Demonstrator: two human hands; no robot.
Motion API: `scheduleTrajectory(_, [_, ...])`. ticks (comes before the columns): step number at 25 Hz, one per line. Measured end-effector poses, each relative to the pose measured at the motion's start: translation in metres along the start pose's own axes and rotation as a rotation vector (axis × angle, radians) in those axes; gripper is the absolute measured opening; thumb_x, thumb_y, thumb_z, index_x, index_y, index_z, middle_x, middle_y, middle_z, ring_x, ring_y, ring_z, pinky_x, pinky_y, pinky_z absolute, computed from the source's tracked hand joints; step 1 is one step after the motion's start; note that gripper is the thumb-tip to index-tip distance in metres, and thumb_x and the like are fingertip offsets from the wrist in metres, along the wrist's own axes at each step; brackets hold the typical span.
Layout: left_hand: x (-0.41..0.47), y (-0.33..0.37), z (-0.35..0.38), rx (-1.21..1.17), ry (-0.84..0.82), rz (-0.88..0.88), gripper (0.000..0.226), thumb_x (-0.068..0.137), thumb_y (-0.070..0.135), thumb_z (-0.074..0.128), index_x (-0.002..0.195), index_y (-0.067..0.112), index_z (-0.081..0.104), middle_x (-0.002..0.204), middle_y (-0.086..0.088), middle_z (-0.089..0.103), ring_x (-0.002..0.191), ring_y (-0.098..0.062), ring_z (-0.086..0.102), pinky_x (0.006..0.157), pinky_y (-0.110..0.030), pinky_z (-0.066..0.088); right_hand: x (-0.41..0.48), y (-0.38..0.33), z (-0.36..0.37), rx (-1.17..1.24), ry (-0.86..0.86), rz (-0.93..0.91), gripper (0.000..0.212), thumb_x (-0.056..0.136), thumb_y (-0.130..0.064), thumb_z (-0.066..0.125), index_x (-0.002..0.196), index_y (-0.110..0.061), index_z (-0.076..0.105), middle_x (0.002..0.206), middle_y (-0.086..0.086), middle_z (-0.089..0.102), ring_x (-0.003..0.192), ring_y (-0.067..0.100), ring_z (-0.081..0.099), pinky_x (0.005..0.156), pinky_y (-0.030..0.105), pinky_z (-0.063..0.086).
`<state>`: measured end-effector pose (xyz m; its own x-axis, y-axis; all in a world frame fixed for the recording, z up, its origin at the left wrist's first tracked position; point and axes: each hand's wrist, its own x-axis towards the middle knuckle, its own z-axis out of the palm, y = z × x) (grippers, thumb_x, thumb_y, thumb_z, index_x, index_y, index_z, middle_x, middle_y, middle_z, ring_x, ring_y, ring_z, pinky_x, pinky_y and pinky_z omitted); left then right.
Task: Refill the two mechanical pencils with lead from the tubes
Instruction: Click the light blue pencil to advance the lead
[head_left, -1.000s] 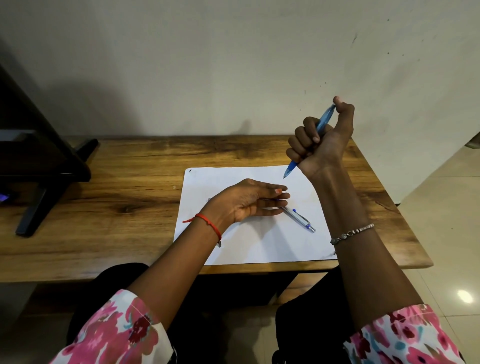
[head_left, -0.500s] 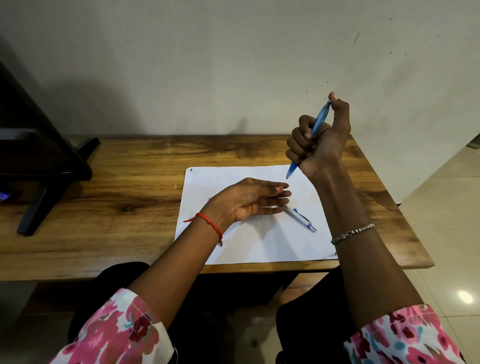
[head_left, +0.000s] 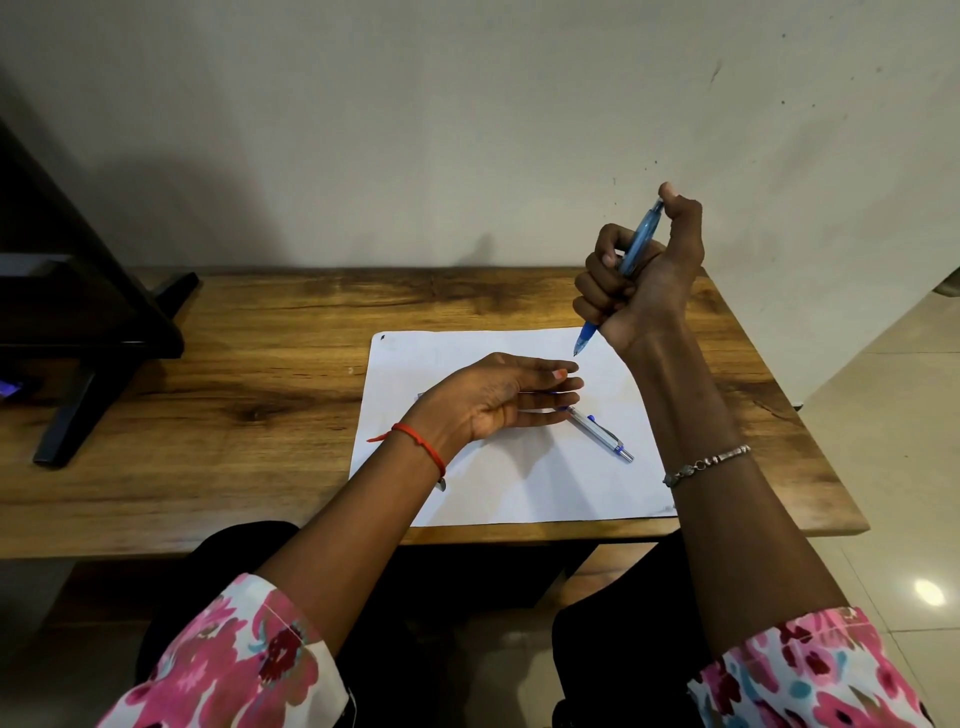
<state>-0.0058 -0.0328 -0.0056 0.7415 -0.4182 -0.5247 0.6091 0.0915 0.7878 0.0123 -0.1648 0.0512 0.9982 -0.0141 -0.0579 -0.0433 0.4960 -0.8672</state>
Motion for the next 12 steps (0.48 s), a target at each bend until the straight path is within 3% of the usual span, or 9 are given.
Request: scheduleTrajectory(12, [-0.0004, 0.0002, 0.0001, -0.004, -0.001, 0.004, 0.013, 0.087, 0.001, 0.056, 0.092, 0.002, 0.067, 0.071, -0.005, 0.073, 0.066, -0.016, 0.070, 0.069, -0.030, 0.059, -0.0006, 0.0010, 0.0017, -0.028, 0.012, -0.005, 0.063, 0.089, -0.058, 0.028, 0.050, -0.010, 0.039, 0.037, -0.005, 0.022, 0.037, 0.011, 0.014, 0.046, 0.022, 0.010])
